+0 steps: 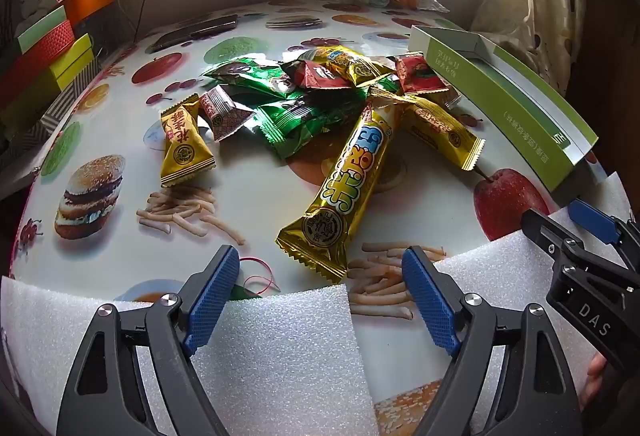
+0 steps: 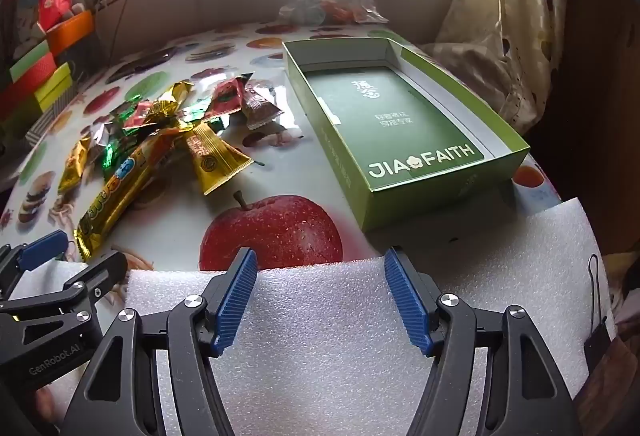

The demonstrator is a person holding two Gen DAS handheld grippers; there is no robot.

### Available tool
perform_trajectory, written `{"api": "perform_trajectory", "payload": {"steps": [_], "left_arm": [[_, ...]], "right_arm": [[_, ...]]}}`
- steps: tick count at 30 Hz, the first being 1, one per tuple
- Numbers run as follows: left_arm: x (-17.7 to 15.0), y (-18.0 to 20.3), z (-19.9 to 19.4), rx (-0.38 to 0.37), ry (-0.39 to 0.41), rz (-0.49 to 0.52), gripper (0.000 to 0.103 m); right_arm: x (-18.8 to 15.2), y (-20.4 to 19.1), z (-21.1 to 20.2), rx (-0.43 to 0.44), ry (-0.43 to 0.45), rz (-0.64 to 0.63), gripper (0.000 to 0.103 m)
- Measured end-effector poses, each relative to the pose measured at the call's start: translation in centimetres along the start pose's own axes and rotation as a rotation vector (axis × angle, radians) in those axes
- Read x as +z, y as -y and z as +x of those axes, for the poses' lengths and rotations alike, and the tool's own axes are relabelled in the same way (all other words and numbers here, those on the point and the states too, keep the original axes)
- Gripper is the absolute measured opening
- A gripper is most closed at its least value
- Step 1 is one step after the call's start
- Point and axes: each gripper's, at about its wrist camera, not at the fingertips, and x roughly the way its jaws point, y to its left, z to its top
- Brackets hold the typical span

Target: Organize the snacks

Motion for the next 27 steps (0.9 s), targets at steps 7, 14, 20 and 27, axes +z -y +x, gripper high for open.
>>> {"api": "perform_trajectory", "payload": {"steps": [7, 14, 20, 27], "left_arm": [[-0.06, -0.01, -0.06, 0.0, -0.002, -0.002, 0.084], [0.0, 0.04, 0.01, 0.001, -0.006, 0.0, 0.084], [-0.35, -0.47, -0.04, 0.001, 0.0, -0.001, 0.084], [-0.04, -0.04, 0.14, 0.005, -0.002, -0.001, 0.084]], "right_arm": [[-0.14, 0.08, -0.14, 0.007, 0.005, 0.012, 0.067], [-0.39, 0.49, -0.66, -0.007, 0.003, 0.017, 0.067], [-0.71, 0.31, -0.81, -0.019, 0.011, 0.028, 0.067], [-0.74, 0.57, -0.69, -0.016, 0.014, 0.037, 0.067]]}}
